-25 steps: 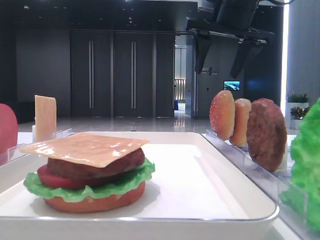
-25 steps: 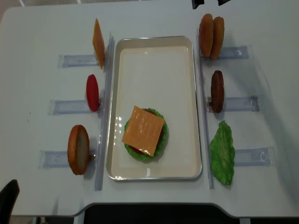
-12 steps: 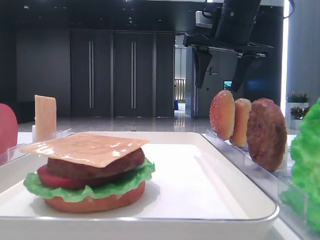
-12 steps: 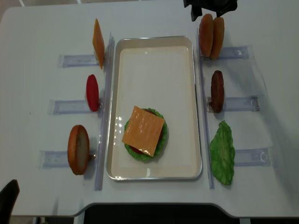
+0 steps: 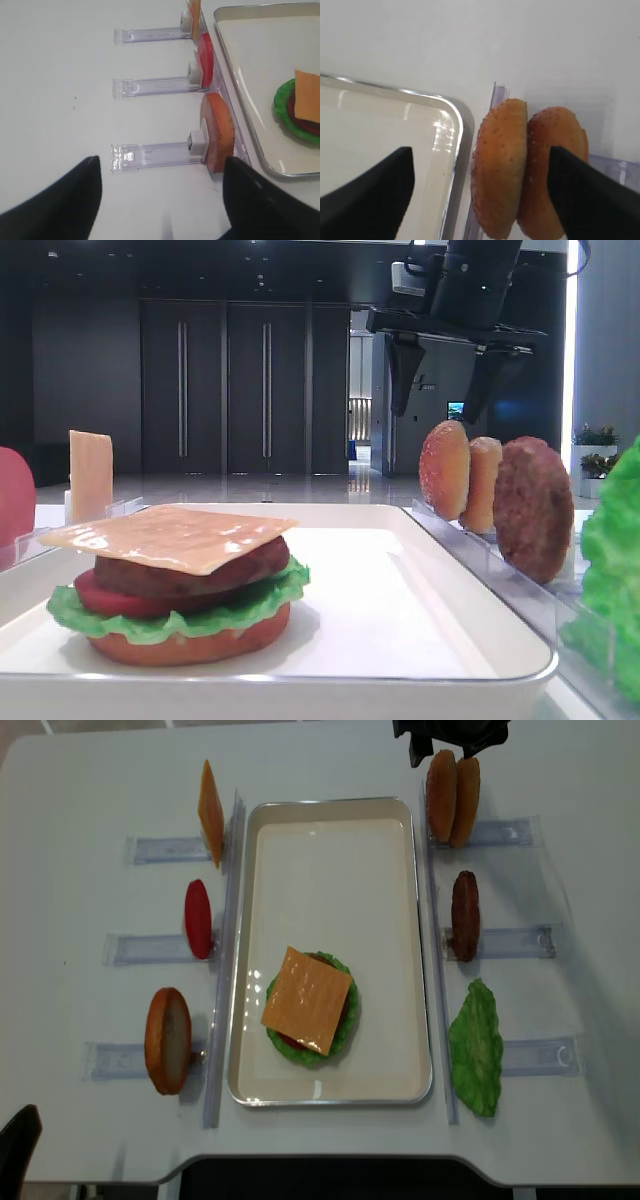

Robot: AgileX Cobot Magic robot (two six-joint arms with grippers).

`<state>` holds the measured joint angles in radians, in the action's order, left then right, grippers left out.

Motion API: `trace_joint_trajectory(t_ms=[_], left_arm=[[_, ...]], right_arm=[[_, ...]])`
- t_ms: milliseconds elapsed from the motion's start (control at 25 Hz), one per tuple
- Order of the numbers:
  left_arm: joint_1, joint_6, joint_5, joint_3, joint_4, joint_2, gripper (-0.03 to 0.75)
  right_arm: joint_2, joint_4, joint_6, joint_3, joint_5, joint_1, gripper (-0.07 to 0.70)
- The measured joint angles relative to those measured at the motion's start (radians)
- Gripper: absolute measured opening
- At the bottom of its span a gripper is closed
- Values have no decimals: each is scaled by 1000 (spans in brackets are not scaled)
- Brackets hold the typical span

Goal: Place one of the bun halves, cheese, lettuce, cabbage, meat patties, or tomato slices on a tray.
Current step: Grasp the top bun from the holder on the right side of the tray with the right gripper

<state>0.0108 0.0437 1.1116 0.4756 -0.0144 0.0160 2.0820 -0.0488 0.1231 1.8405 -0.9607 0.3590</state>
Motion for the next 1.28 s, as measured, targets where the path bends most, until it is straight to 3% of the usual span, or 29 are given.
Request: trace_joint_trajectory(t_ms=[760, 920, 1160, 1280], left_arm=[[0, 1, 0, 0, 0, 0, 576], [0, 1, 0, 0, 0, 0, 576], [0, 1, 0, 0, 0, 0, 576], [0, 1, 0, 0, 0, 0, 576]], right_arm=[[44, -47, 0, 0, 0, 1, 514], [49, -47, 1, 0, 9, 1, 449], [52, -26, 1, 0, 9, 1, 259], [52, -25, 1, 0, 9, 0, 212]])
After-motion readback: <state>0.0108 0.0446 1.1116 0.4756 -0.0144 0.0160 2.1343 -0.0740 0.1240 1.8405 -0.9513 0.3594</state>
